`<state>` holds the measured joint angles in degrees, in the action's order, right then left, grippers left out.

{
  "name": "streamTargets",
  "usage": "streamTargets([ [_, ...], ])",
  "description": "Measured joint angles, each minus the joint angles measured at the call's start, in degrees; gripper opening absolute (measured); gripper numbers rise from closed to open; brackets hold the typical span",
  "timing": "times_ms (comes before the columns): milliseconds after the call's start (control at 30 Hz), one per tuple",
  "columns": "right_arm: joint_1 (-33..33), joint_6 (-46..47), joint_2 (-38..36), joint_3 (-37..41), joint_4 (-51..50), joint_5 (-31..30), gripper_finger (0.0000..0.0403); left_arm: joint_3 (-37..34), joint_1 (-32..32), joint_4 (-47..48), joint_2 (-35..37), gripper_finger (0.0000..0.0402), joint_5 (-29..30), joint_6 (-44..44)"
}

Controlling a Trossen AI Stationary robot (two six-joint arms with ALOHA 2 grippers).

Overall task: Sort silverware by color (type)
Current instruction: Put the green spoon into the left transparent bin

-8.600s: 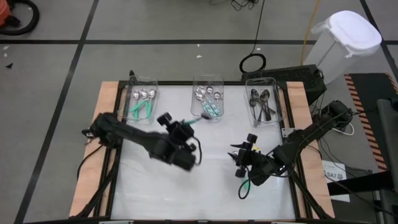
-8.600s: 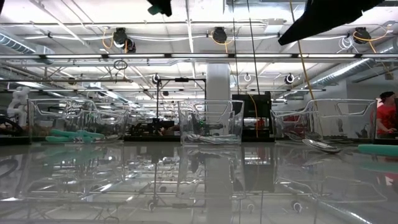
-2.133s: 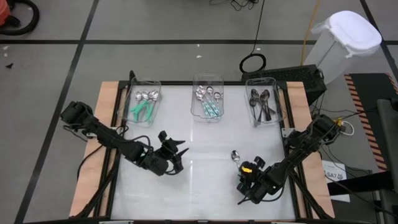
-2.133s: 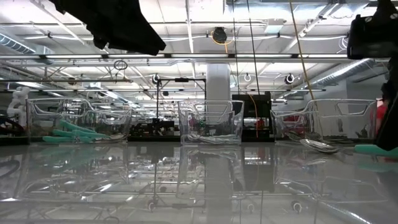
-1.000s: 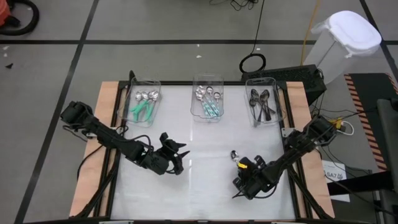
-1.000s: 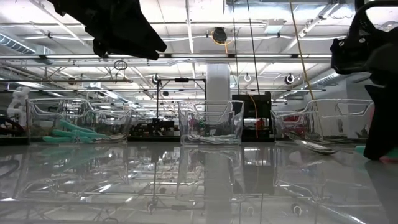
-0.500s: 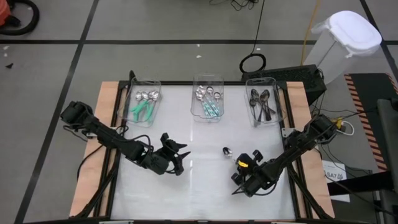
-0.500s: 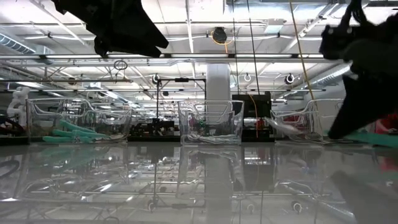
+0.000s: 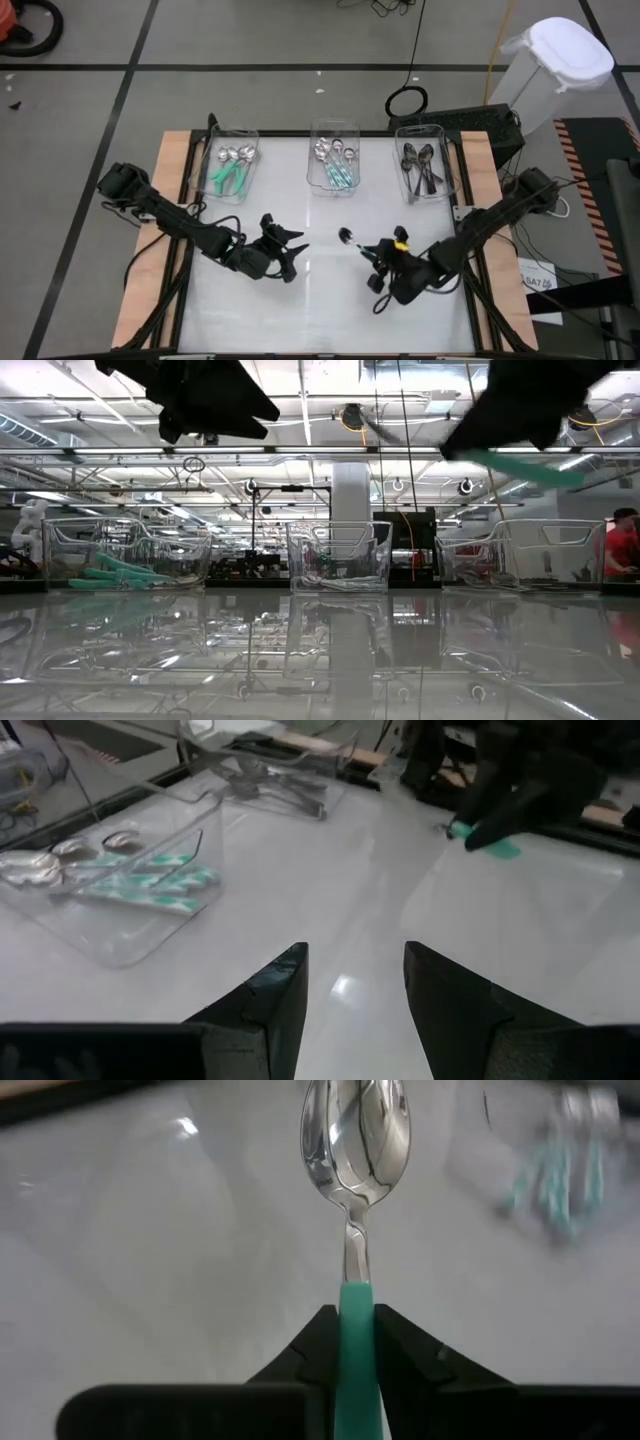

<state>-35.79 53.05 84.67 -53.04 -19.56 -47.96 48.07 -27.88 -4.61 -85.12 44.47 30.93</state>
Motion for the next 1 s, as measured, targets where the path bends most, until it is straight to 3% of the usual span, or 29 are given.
streamTargets([
  [167, 2.07, -13.88, -4.93, -0.05, 7.96, -1.3, 0.0041, 0.0, 0.0, -1.8, 0.02, 0.0166, 0.0, -0.92],
  [433, 2.9, -27.6, -3.14, -0.07, 24.64, -13.6, 0.005, 0.0, 0.56, -5.2, 0.02, 0.0166, 0.02, -4.0],
  [667, 4.89, -41.91, 0.82, -0.09, 43.11, -12.7, 0.0042, 0.0, 0.52, -5.59, 0.02, 0.0166, 0.02, -4.07],
  [833, 7.16, -48.26, 2.02, -0.09, 54.55, -5.86, 0.0044, 0.0, 0.0, -6.91, 0.02, 0.0166, 0.02, -4.31],
  [1000, 8.47, -51.07, 4.57, -0.1, 62.51, -1.11, 0.0044, 0.02, -1.7, -12.23, -0.55, 0.0166, 0.07, -9.85],
])
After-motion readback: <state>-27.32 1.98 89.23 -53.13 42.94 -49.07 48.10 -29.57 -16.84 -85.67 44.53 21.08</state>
